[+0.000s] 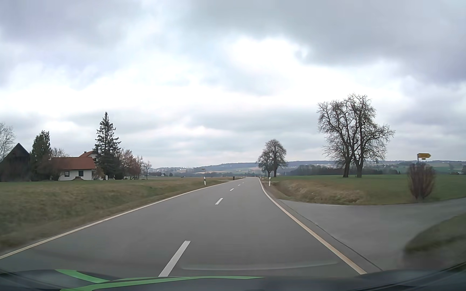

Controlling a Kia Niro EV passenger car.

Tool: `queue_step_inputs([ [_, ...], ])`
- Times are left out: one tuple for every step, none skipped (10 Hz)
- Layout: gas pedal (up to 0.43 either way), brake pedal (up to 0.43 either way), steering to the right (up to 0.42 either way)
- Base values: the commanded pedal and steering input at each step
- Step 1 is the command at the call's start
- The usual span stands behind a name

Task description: Follow the waypoints while adhering to traffic rules and regulations

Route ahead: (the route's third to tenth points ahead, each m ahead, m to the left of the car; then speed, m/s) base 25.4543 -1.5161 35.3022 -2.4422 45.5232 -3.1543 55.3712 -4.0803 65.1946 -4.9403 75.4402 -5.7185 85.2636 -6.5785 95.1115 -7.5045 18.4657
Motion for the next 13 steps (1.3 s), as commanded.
queue_step_inputs([
  [0.228, 0.000, 0.016],
  [0.228, 0.000, 0.015],
  [0.228, 0.000, 0.013],
  [0.228, 0.000, 0.012],
  [0.228, 0.000, 0.011],
  [0.228, 0.000, 0.010],
  [0.228, 0.000, 0.010],
  [0.228, 0.000, 0.009],
  [0.228, 0.000, 0.009],
  [0.228, 0.000, 0.009],
  [0.228, 0.000, 0.008],
  [0.228, 0.000, 0.008],
  [0.228, 0.000, 0.008],
])
